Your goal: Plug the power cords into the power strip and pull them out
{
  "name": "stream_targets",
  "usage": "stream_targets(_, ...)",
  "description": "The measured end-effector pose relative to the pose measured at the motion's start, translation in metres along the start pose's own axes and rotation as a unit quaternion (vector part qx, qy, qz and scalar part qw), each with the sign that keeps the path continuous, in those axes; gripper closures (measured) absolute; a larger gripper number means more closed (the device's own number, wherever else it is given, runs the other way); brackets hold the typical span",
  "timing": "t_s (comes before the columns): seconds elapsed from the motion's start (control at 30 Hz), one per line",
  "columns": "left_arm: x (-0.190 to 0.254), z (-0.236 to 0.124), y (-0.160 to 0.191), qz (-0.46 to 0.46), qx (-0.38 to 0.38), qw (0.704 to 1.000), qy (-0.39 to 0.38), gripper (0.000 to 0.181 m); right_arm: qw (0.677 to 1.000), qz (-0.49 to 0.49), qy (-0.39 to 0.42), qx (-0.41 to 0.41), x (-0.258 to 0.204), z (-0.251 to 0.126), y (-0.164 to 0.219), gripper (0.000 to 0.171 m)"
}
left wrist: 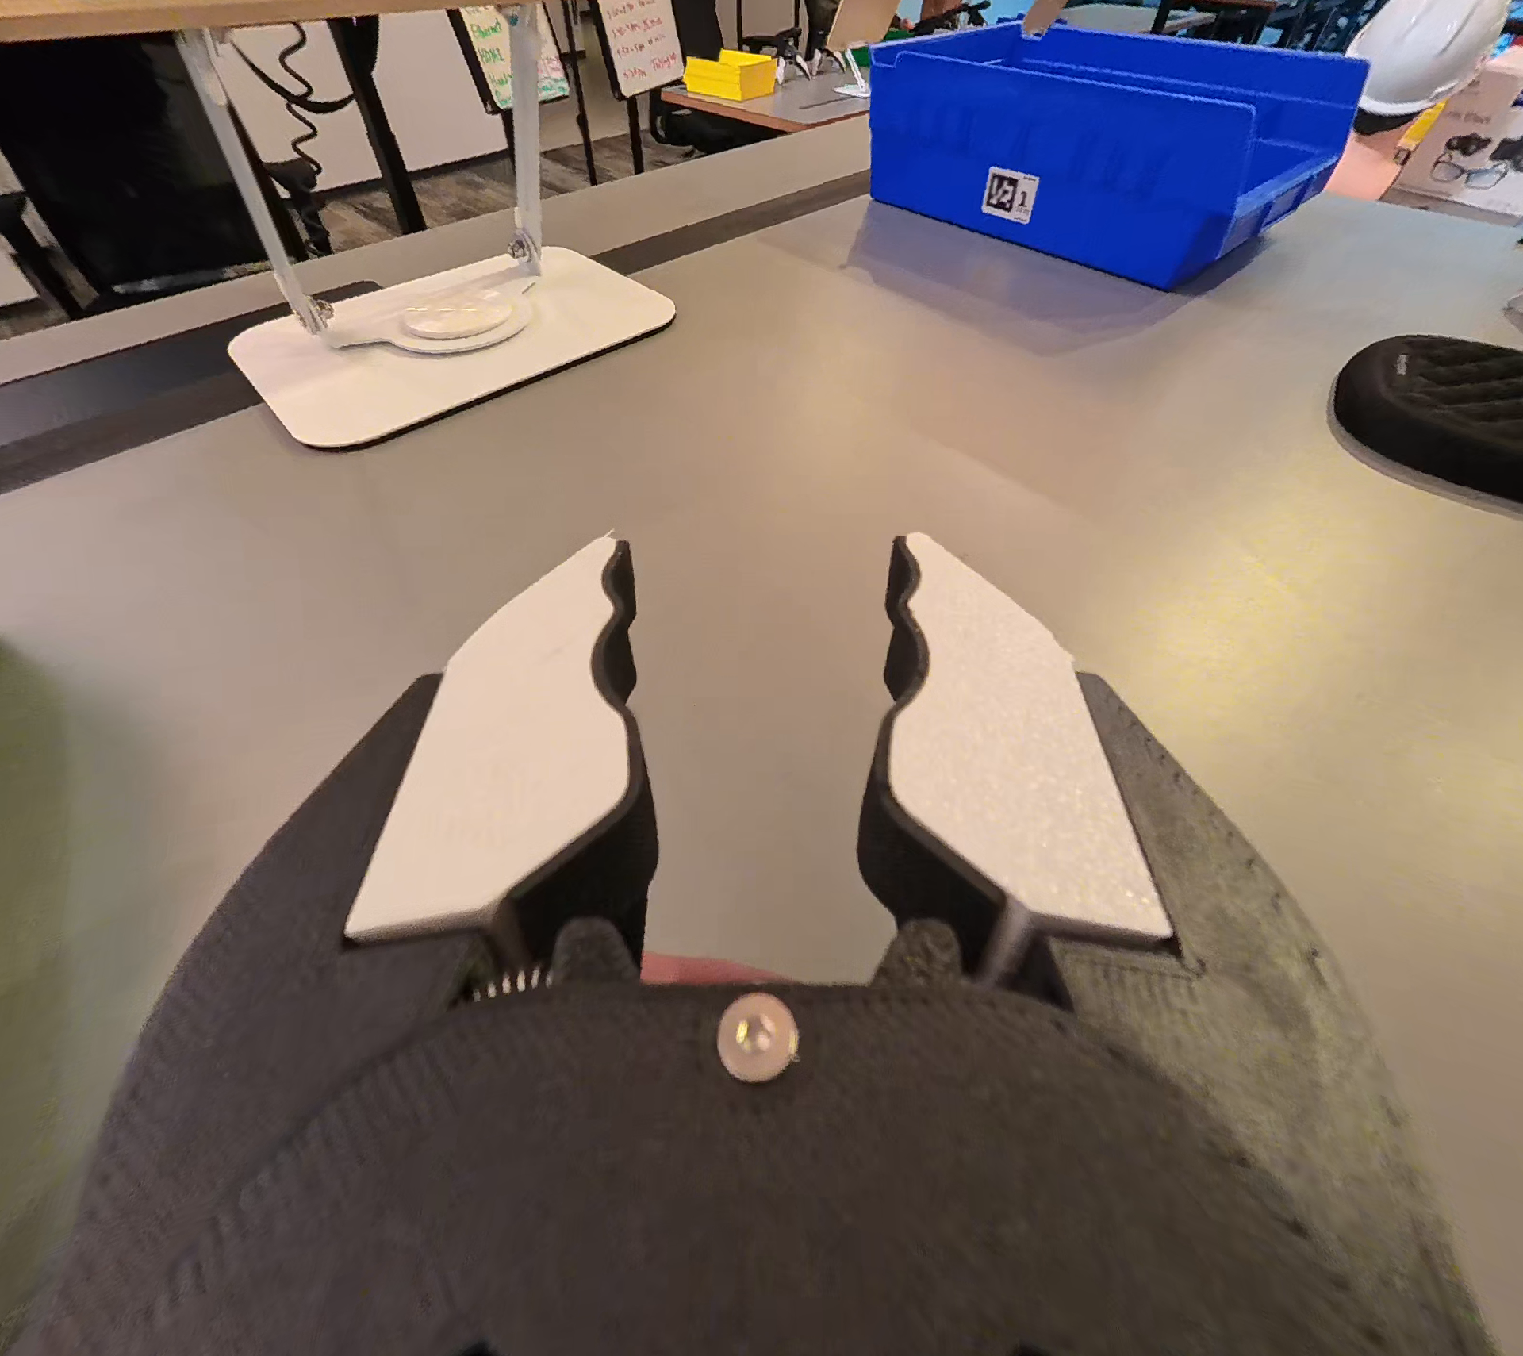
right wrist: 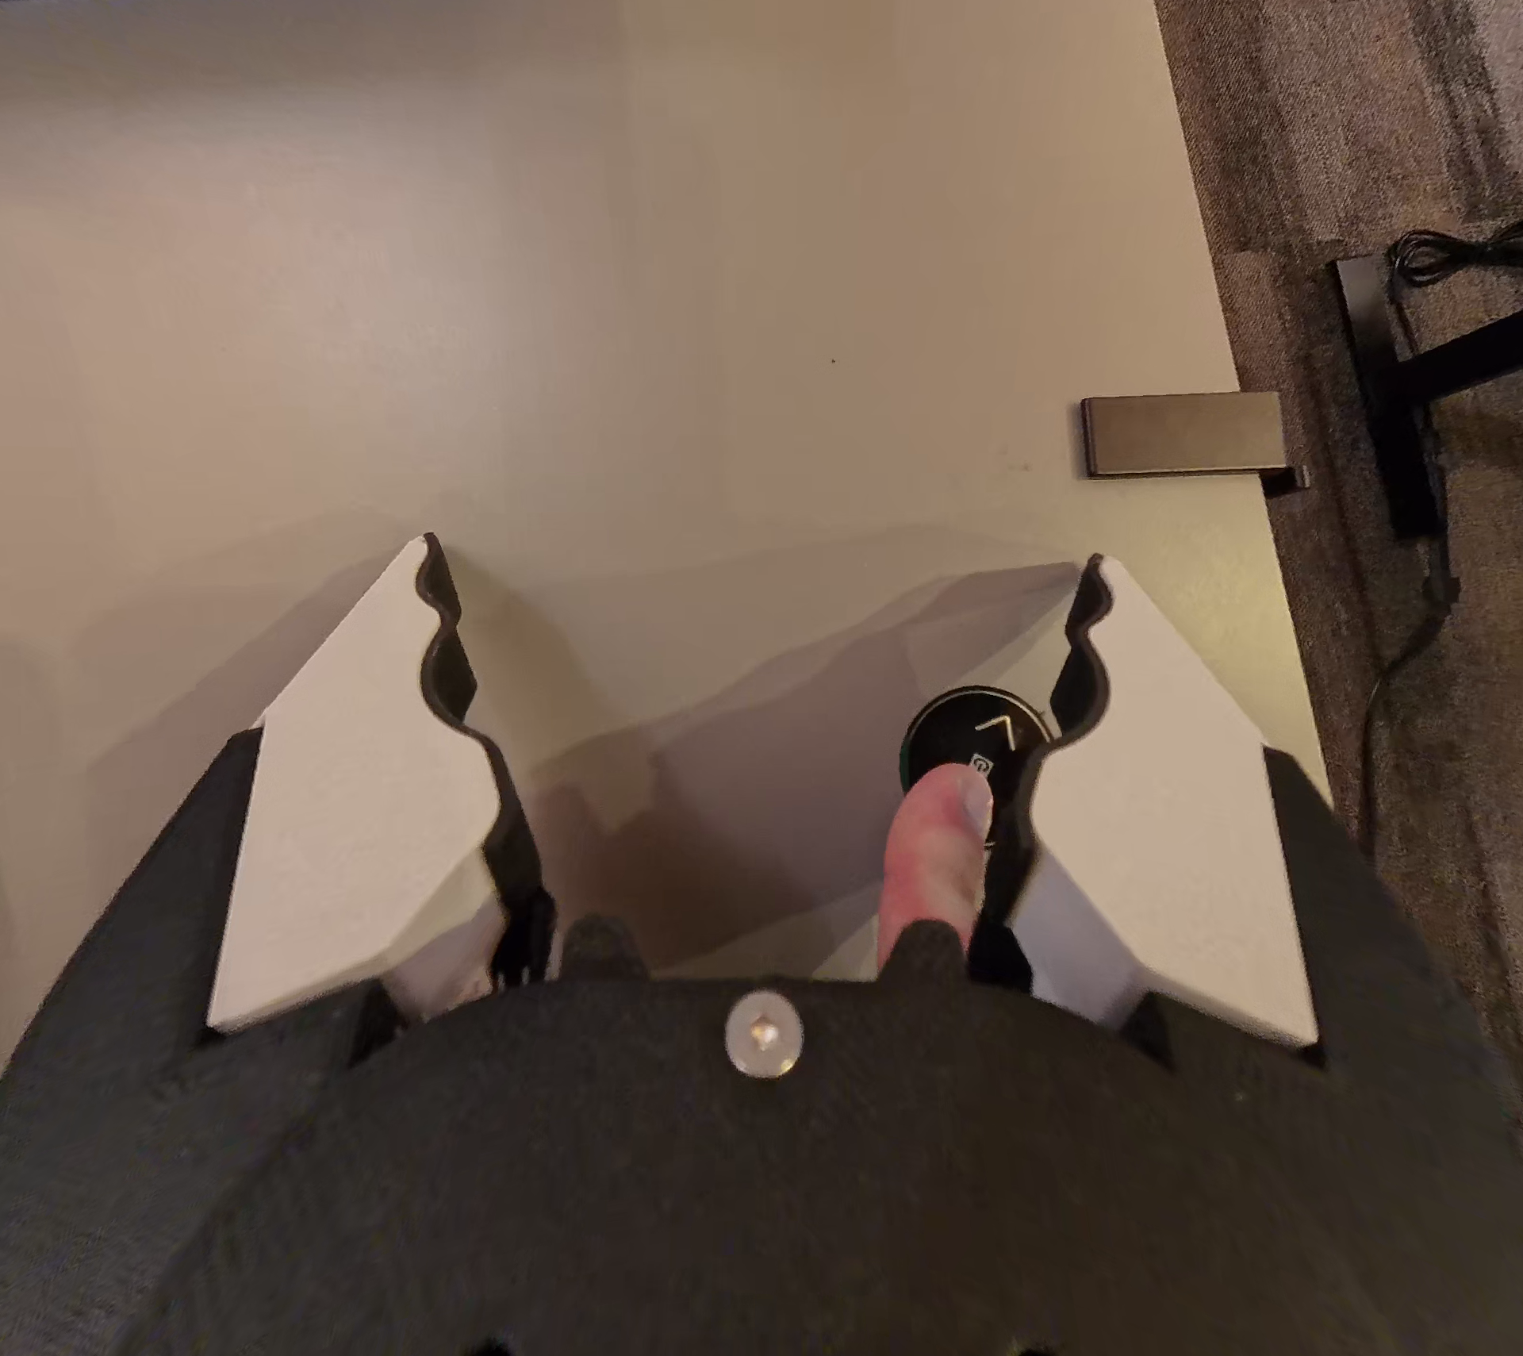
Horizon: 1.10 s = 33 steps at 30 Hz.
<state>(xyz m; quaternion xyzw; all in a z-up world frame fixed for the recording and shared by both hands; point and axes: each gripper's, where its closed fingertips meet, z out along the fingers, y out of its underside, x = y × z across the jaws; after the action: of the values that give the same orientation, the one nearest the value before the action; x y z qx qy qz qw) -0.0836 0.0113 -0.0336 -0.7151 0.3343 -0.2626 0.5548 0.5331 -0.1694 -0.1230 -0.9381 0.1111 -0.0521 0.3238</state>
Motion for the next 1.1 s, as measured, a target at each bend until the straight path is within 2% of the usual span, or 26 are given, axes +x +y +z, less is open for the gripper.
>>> stream_targets(0.47, -0.008, -0.002, -0.017, 0.041, -0.007, 0.998, -0.046, 0.119, 1.000, -0.029, -0.004, -0.003, -0.001, -0.016, -0.013, 0.029)
stream_targets(0.57, -0.011, -0.010, -0.030, 0.049, 0.010, 0.997, -0.056, 0.116, 0.998, -0.061, 0.016, 0.029, -0.010, -0.029, -0.039, 0.023)
stream_targets(0.67, -0.033, -0.031, -0.052, 0.078, 0.017, 0.991, -0.110, 0.113, 0.983, -0.113, 0.002, 0.143, -0.055, -0.062, -0.116, 0.027)
stream_targets(0.73, -0.069, -0.056, -0.070, 0.076, 0.007, 0.981, -0.180, 0.110, 0.968, -0.154, -0.043, 0.194, -0.105, -0.078, -0.166, 0.027)
stream_targets(0.83, -0.128, -0.094, -0.082, 0.051, -0.068, 0.968, -0.236, 0.102, 0.931, -0.202, -0.133, 0.274, -0.189, -0.100, -0.233, 0.030)
stream_targets(0.97, -0.200, -0.141, -0.058, 0.014, -0.198, 0.935, -0.294, 0.100, 0.879, -0.266, -0.220, 0.328, -0.285, -0.116, -0.290, 0.037)
stream_targets(1.1, -0.228, -0.151, 0.000, -0.084, -0.306, 0.913, -0.257, 0.098, 0.826, -0.322, -0.263, 0.382, -0.357, -0.127, -0.323, 0.054)
